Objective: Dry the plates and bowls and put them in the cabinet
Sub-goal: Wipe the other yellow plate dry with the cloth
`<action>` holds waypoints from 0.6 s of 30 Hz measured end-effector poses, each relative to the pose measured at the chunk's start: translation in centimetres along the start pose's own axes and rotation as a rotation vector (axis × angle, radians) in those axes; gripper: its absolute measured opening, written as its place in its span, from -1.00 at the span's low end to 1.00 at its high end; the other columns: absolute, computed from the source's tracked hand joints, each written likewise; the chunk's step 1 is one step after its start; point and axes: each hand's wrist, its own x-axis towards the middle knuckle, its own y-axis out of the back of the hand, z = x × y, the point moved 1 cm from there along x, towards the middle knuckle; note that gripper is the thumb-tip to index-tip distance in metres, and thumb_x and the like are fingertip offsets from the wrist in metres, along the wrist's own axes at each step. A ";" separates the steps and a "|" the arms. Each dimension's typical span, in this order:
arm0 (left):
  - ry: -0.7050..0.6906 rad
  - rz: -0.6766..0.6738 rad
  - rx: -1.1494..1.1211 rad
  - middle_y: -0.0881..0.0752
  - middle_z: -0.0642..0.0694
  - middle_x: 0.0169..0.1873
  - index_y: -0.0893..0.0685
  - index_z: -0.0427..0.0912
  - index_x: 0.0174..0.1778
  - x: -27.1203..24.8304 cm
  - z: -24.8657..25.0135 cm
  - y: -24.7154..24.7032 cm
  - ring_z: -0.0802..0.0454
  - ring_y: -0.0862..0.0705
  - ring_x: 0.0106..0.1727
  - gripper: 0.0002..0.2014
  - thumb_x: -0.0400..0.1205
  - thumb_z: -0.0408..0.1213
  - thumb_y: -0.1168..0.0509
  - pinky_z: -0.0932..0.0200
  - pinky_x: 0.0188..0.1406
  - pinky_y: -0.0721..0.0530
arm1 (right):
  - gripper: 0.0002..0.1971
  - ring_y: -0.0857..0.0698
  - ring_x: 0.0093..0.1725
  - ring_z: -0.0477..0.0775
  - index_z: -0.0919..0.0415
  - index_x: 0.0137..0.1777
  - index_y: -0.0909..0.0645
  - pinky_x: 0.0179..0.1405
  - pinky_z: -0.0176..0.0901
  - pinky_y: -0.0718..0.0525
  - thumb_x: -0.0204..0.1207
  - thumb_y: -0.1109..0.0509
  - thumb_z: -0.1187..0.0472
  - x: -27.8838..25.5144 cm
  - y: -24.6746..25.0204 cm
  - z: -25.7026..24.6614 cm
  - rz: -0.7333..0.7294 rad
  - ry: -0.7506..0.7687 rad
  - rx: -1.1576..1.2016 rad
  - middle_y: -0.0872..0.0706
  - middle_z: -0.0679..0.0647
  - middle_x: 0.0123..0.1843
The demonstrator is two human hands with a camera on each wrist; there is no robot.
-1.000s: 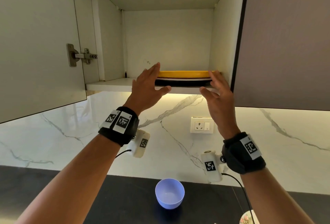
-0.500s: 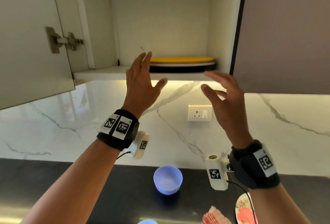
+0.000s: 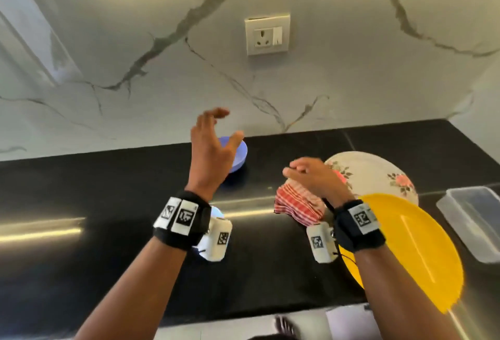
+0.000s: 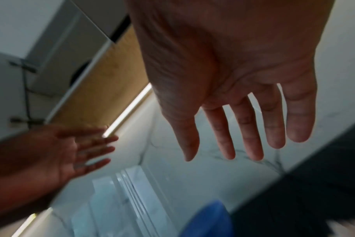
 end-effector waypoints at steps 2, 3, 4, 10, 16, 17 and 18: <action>0.098 -0.048 -0.044 -0.65 0.06 0.21 -0.56 0.03 0.23 -1.6 -1.4 -2.2 -0.04 -0.59 0.29 -0.65 0.55 -0.17 -0.43 -0.23 0.34 -0.58 | -0.56 -0.74 0.19 0.16 0.19 0.12 -0.74 0.19 -0.02 -0.67 0.56 -0.36 -0.19 0.0 -2.5 2.4 -0.128 -0.017 -0.106 -0.79 0.08 0.13; 0.136 -0.072 -0.062 -0.67 0.04 0.18 -0.59 -0.04 0.25 -2.2 -1.9 -3.3 0.00 -0.61 0.29 -0.65 0.57 -0.21 -0.46 -0.22 0.36 -0.58 | -0.59 -0.73 0.21 0.20 0.21 0.15 -0.71 0.13 -0.14 -0.68 0.58 -0.39 -0.14 0.0 -3.6 3.3 -0.172 -0.032 -0.085 -0.77 0.13 0.15; 0.175 -0.101 -0.078 -0.67 0.05 0.17 -0.60 -0.10 0.27 -2.7 -2.2 -4.4 0.05 -0.61 0.28 -0.65 0.59 -0.26 -0.48 -0.18 0.39 -0.58 | -0.59 -0.70 0.26 0.21 0.23 0.24 -0.67 0.12 -0.24 -0.65 0.58 -0.46 -0.07 0.2 -4.5 4.3 -0.197 -0.046 -0.062 -0.74 0.16 0.23; 0.298 -0.215 -0.110 -0.69 0.03 0.16 -0.56 0.01 0.24 -4.2 -3.2 -8.8 0.01 -0.64 0.31 -0.68 0.64 -0.33 -0.47 -0.05 0.35 -0.62 | 0.21 -0.16 0.76 0.12 0.08 0.80 0.04 0.72 0.05 -0.16 0.29 -0.69 -0.06 1.7 -9.1 9.6 -0.088 0.024 -0.393 -0.11 0.04 0.80; 0.394 -0.355 -0.118 -0.71 -0.02 0.14 -0.55 0.02 0.26 -4.8 -4.8 -11.4 0.21 -0.62 0.22 -0.69 0.67 -0.33 -0.43 0.22 0.22 -0.56 | -0.31 -0.47 0.54 0.32 0.14 0.69 -0.27 0.49 0.14 -0.50 0.57 -0.42 0.27 1.5 -9.3 10.4 -0.019 -0.034 -0.416 -0.38 0.19 0.64; 0.405 -0.378 -0.123 -0.71 -0.02 0.12 -0.55 0.01 0.25 -4.7 -5.2 -11.7 0.25 -0.62 0.20 -0.70 0.67 -0.33 -0.43 0.28 0.16 -0.54 | -0.37 -0.57 0.44 0.31 0.16 0.65 -0.34 0.42 0.11 -0.56 0.58 -0.37 0.31 1.6 -8.9 10.5 0.003 -0.045 -0.364 -0.49 0.20 0.56; 0.411 -0.400 -0.131 -0.72 -0.01 0.11 -0.56 -0.01 0.25 -4.6 -5.5 -12.0 0.28 -0.63 0.19 -0.71 0.68 -0.34 -0.42 0.34 0.10 -0.53 | -0.42 -0.64 0.34 0.28 0.17 0.62 -0.41 0.34 0.08 -0.61 0.57 -0.35 0.33 1.7 -8.3 10.5 0.026 -0.060 -0.283 -0.59 0.20 0.46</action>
